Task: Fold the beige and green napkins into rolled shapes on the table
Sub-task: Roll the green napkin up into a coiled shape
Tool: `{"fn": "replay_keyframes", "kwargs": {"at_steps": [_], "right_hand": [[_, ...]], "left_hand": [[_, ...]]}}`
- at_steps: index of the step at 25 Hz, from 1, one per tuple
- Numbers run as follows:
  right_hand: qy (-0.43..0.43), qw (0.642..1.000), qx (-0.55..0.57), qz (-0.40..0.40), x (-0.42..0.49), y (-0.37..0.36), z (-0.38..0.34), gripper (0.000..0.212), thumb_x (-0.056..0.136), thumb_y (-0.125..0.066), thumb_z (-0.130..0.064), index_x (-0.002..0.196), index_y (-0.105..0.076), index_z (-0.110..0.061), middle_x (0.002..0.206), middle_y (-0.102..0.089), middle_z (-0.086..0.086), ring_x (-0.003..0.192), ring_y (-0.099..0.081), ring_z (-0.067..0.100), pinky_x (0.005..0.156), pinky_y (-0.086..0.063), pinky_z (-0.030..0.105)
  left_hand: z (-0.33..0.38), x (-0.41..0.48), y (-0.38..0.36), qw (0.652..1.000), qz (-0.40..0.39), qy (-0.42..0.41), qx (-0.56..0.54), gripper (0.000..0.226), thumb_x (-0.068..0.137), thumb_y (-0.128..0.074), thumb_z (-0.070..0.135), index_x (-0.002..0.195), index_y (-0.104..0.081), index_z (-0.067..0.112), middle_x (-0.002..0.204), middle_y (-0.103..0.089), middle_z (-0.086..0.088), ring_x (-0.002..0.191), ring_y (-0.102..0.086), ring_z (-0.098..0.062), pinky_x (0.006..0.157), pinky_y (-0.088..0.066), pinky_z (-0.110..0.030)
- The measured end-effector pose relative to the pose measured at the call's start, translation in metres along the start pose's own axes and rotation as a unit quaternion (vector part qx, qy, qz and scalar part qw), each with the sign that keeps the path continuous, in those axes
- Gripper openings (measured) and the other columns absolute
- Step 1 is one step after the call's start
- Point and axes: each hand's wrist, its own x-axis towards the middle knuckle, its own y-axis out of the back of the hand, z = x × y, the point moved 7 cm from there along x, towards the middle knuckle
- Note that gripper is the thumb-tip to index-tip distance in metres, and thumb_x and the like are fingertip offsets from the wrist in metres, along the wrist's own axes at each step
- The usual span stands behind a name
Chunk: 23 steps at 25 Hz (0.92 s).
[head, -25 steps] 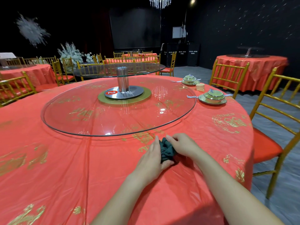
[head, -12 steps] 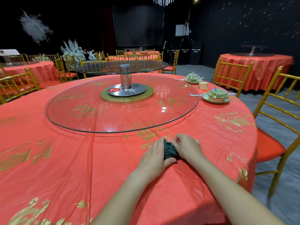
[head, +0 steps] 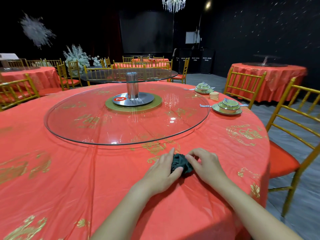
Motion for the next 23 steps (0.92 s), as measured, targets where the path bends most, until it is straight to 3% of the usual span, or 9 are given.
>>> {"fn": "replay_keyframes", "kwargs": {"at_steps": [2,5,7,10,13,15,17,20,23], "right_hand": [[0.029,0.998,-0.008,-0.061,0.0,-0.009,-0.006,0.033,0.081,-0.049,-0.049,0.098,-0.067,-0.028,0.089,-0.066,-0.016,0.087,-0.062,0.012,0.087,-0.044,0.038],[-0.015,0.984,0.09,-0.155,-0.006,-0.023,0.0,0.035,0.083,-0.068,-0.026,0.117,-0.06,-0.027,0.101,-0.066,-0.008,0.093,-0.062,0.011,0.089,-0.044,0.025],[-0.025,0.981,0.099,-0.165,-0.009,-0.026,0.004,0.049,0.077,-0.075,-0.021,0.122,-0.057,-0.029,0.102,-0.065,-0.011,0.094,-0.062,0.008,0.092,-0.044,0.025],[-0.008,0.989,-0.003,-0.149,-0.005,-0.024,0.005,0.048,0.076,-0.074,-0.032,0.122,-0.058,-0.032,0.106,-0.062,-0.013,0.102,-0.056,0.009,0.099,-0.037,0.032],[-0.028,0.976,-0.083,-0.201,-0.001,-0.02,0.004,0.051,0.07,-0.069,-0.055,0.117,-0.058,-0.04,0.112,-0.056,-0.017,0.108,-0.044,0.009,0.096,-0.025,0.032],[-0.023,0.981,-0.056,-0.185,0.005,-0.01,-0.008,0.066,0.055,-0.062,-0.07,0.114,-0.06,-0.039,0.105,-0.054,-0.022,0.103,-0.041,0.005,0.094,-0.025,0.029],[0.012,0.992,0.021,-0.127,0.012,-0.004,-0.024,0.059,0.06,-0.062,-0.06,0.11,-0.065,-0.03,0.099,-0.056,-0.018,0.096,-0.048,0.005,0.09,-0.033,0.027],[0.047,0.985,0.085,-0.141,0.01,-0.018,-0.035,0.038,0.075,-0.074,-0.031,0.111,-0.065,-0.022,0.102,-0.059,-0.008,0.097,-0.056,0.009,0.089,-0.042,0.024],[0.014,0.984,0.115,-0.136,0.006,-0.021,-0.026,0.045,0.076,-0.076,-0.022,0.117,-0.059,-0.028,0.107,-0.059,-0.011,0.101,-0.055,0.004,0.085,-0.037,0.008]], "left_hand": [[0.0,0.001,0.0,0.999,-0.028,-0.006,0.022,0.081,0.092,-0.047,0.043,0.15,0.007,0.021,0.153,-0.017,-0.003,0.141,-0.02,-0.021,0.114,-0.021,-0.037],[0.0,0.0,0.001,0.999,-0.044,-0.016,0.012,0.087,0.092,-0.051,0.04,0.149,0.011,0.019,0.156,-0.011,-0.004,0.143,-0.015,-0.019,0.116,-0.017,-0.036],[-0.002,0.0,0.001,0.999,-0.046,-0.012,0.001,0.09,0.091,-0.053,0.041,0.148,0.013,0.017,0.157,-0.009,-0.004,0.143,-0.014,-0.018,0.117,-0.017,-0.036],[-0.006,-0.001,0.003,0.998,-0.044,0.0,0.035,0.09,0.09,-0.052,0.044,0.149,0.01,0.014,0.158,-0.01,-0.004,0.144,-0.013,-0.018,0.117,-0.013,-0.038],[-0.005,-0.002,0.003,0.996,-0.061,0.016,0.055,0.094,0.088,-0.053,0.044,0.149,0.012,0.015,0.158,-0.01,-0.003,0.144,-0.009,-0.019,0.118,-0.006,-0.04],[-0.005,-0.002,0.003,0.995,-0.089,0.031,0.025,0.1,0.081,-0.053,0.046,0.149,0.015,0.018,0.158,-0.009,-0.002,0.144,-0.007,-0.019,0.118,-0.002,-0.04],[-0.008,0.001,0.002,0.993,-0.105,0.032,-0.045,0.1,0.073,-0.046,0.048,0.149,0.014,0.021,0.158,-0.007,0.002,0.145,-0.004,-0.014,0.118,0.002,-0.038],[-0.019,0.005,0.011,0.97,-0.052,0.051,-0.233,0.084,0.079,-0.046,0.04,0.15,-0.006,0.018,0.152,-0.016,0.009,0.14,-0.012,-0.004,0.115,-0.01,-0.026],[-0.04,0.006,0.041,0.934,0.09,0.1,-0.331,0.032,0.099,-0.043,0.024,0.128,-0.051,0.012,0.135,-0.051,-0.006,0.121,-0.047,-0.014,0.108,-0.033,-0.032]]}}
